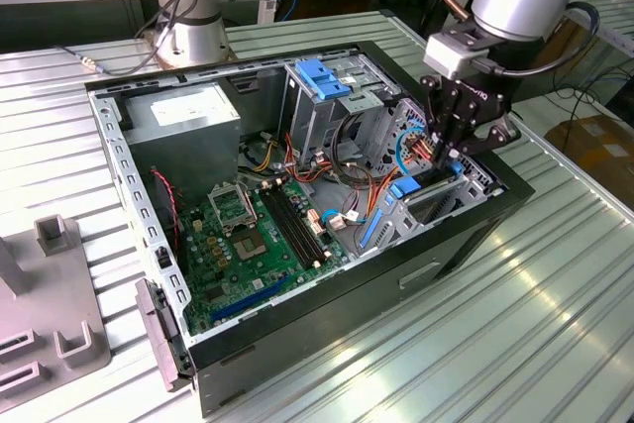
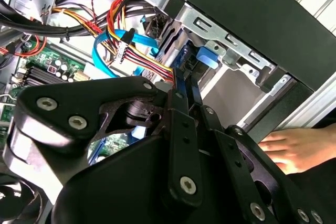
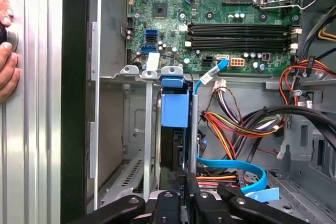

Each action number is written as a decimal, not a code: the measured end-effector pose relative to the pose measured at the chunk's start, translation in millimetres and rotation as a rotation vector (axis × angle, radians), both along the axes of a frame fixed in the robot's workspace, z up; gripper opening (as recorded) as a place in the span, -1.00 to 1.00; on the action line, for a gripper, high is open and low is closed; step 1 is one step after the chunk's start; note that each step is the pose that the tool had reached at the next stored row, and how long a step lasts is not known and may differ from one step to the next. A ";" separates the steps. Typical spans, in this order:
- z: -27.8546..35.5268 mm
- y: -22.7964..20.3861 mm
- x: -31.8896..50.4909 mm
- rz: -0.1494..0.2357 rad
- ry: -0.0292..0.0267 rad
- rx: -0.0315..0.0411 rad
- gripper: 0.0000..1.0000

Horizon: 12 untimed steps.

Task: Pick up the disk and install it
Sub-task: 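Insert the first disk wire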

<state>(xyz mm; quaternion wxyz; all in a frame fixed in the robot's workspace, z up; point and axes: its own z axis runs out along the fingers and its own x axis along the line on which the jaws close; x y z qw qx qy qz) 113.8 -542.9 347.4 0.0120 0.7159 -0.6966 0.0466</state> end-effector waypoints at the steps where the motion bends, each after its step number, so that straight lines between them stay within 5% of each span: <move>1: 0.0 -1.1 -0.1 0.000 -0.0001 -0.0002 -0.67; 12: -0.5 1.4 -0.2 0.000 -0.0006 0.0000 -0.67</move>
